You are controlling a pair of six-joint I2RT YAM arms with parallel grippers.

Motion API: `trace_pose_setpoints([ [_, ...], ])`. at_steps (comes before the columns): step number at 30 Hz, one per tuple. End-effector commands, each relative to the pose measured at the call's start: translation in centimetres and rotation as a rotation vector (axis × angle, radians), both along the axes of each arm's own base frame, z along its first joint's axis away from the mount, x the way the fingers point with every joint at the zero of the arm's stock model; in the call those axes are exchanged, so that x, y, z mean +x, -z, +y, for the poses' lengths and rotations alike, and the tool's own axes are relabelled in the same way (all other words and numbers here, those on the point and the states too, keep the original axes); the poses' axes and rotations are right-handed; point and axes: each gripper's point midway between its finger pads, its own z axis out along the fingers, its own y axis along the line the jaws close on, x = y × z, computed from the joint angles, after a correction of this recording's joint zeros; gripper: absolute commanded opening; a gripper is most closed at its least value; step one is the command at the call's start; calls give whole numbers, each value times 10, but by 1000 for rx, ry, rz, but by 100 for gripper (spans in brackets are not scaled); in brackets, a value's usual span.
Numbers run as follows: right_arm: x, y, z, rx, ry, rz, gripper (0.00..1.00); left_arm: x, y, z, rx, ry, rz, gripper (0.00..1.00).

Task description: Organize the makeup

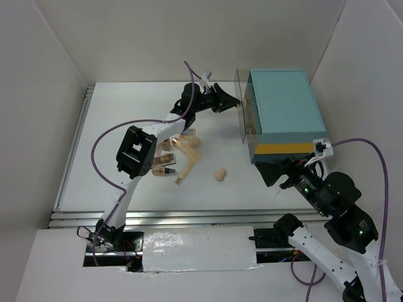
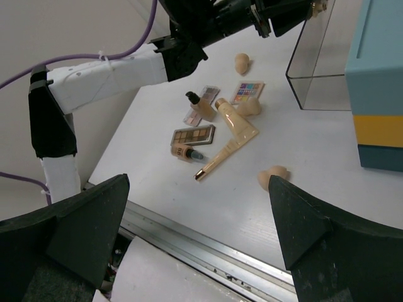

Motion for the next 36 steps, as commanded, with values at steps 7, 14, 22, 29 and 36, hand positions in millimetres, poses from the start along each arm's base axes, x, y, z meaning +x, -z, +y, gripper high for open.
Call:
trace_pose_setpoints([
  [7,6,-9,8,3,-21,-21,100,34,-20,43,28,-138,-123,0],
  [14,7,-8,11,7,-31,-17,100,35,-15,62,43,-145,-110,0],
  [22,9,-6,17,7,-50,-10,100,31,-18,80,67,-178,-110,85],
  [29,12,0,22,-2,-70,4,100,27,-26,97,157,-224,-143,99],
  [36,17,12,41,-34,-149,18,100,19,-35,132,409,-382,-99,99],
])
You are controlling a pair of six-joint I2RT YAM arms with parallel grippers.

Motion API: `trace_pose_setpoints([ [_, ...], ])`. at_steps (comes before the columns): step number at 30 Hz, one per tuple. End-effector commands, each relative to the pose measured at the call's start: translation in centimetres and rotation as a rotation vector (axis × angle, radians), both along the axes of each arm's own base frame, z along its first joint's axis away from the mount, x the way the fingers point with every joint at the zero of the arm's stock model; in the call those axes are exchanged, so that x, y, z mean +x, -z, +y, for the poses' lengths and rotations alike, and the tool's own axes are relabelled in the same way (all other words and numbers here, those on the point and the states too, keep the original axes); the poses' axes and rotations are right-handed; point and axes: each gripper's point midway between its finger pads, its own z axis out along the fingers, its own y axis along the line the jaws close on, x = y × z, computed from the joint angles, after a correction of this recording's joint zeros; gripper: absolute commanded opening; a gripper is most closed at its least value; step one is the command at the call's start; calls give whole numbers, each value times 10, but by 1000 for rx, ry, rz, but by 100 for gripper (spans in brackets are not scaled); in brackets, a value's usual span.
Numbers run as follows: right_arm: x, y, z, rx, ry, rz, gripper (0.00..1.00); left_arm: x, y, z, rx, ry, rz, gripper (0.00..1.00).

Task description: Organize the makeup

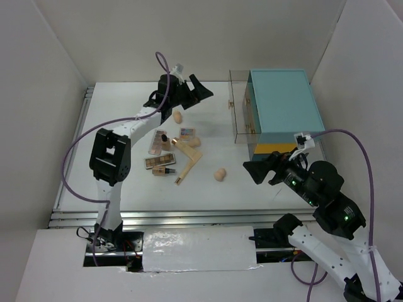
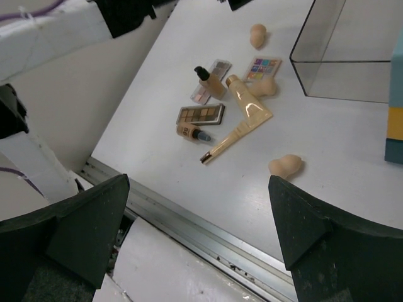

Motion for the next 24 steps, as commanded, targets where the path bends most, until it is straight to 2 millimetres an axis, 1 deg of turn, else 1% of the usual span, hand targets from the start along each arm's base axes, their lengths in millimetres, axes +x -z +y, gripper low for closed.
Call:
trace_pose_setpoints([
  [1,12,-1,21,-12,-73,-23,100,-14,-37,28,197,-126,-46,100],
  [2,12,3,28,-19,-109,-10,100,-27,-52,31,246,-140,-74,99],
  [3,14,5,33,-21,-127,-1,99,-32,-54,37,286,-167,-71,99],
  [4,22,8,41,-27,-141,14,99,-40,-48,54,374,-222,-40,99],
  [5,24,12,48,-31,-161,23,99,-54,-64,60,396,-245,-54,99],
  [6,26,12,54,-27,-183,27,98,-61,-65,70,428,-273,-41,100],
  [7,37,17,63,-33,-192,46,97,-73,-58,89,498,-331,5,99],
  [8,41,21,69,-36,-201,59,97,-84,-47,100,537,-356,40,99],
  [9,44,20,77,-36,-223,61,96,-99,-64,115,534,-395,31,100],
  [10,53,29,91,-50,-245,89,96,-110,-60,128,560,-430,57,99],
  [11,59,27,99,-60,-254,88,96,-132,-53,148,600,-468,91,99],
  [12,58,29,111,-75,-283,92,96,-142,-50,155,613,-473,102,99],
  [13,73,46,125,-120,-276,126,96,-153,-46,162,629,-477,113,99],
  [14,81,40,135,-146,-287,104,96,-171,-43,175,666,-480,127,99],
  [15,87,43,144,-176,-296,103,96,-180,-41,182,687,-482,136,99],
  [16,104,70,155,-249,-284,154,96,-189,-40,189,711,-484,148,99],
  [17,117,59,163,-280,-279,119,95,-206,-45,204,748,-517,158,99],
  [18,125,67,170,-318,-276,123,94,-214,-48,210,758,-536,160,99],
  [19,139,94,180,-385,-269,169,94,-222,-52,212,765,-532,152,99],
  [20,156,87,185,-429,-246,133,94,-233,-63,217,749,-526,125,99],
  [21,163,95,189,-467,-246,139,92,-242,-63,223,771,-517,127,99],
  [22,173,130,195,-546,-251,207,91,-250,-66,230,785,-528,126,100],
  [23,186,122,202,-569,-244,178,91,-261,-71,241,800,-545,116,99],
  [24,194,151,207,-623,-252,225,89,-270,-70,255,848,-570,121,99],
])
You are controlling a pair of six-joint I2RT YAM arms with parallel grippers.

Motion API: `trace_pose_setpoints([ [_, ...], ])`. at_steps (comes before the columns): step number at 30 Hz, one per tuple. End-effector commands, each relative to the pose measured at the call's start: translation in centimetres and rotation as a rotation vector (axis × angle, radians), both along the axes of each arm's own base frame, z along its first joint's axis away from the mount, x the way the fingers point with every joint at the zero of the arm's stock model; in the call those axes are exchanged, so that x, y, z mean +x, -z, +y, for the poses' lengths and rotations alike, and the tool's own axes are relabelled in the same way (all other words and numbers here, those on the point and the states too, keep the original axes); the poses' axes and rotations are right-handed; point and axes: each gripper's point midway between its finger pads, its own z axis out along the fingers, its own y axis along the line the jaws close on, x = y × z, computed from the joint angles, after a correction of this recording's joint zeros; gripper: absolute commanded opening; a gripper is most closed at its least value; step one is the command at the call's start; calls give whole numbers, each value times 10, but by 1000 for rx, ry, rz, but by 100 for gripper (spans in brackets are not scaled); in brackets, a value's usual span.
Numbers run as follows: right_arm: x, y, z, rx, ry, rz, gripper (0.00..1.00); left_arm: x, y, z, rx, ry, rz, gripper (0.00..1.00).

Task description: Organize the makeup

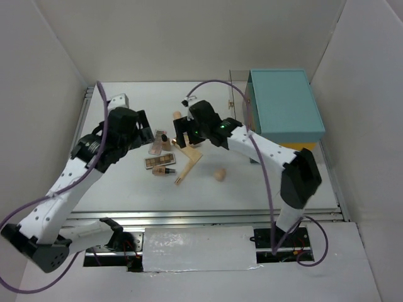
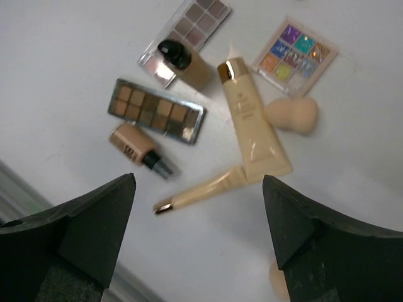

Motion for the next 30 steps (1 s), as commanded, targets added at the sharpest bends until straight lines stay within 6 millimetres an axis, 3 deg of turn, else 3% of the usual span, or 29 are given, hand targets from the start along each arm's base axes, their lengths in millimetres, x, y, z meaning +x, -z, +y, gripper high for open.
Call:
trace_pose_setpoints([
  [1,34,26,8,-156,-13,-53,89,-38,-3,49,168,-61,11,99],
  [2,41,25,15,-164,-33,-68,89,-47,-5,59,177,-76,-11,100],
  [5,54,49,34,-189,-84,-51,86,-60,8,80,219,-135,-42,99],
  [7,62,62,46,-200,-116,-25,81,-63,24,79,195,-127,-43,99],
  [9,65,72,51,-219,-129,-4,75,-67,27,76,161,-103,-70,99],
  [12,73,98,49,-263,-101,17,73,-70,27,70,147,-55,-79,99],
  [21,80,133,46,-332,-108,43,71,-65,34,62,154,-21,-53,99],
  [27,86,157,30,-393,-83,92,71,-64,34,59,151,1,-55,99],
  [30,83,164,28,-399,-88,105,60,-64,34,58,149,8,-57,99],
])
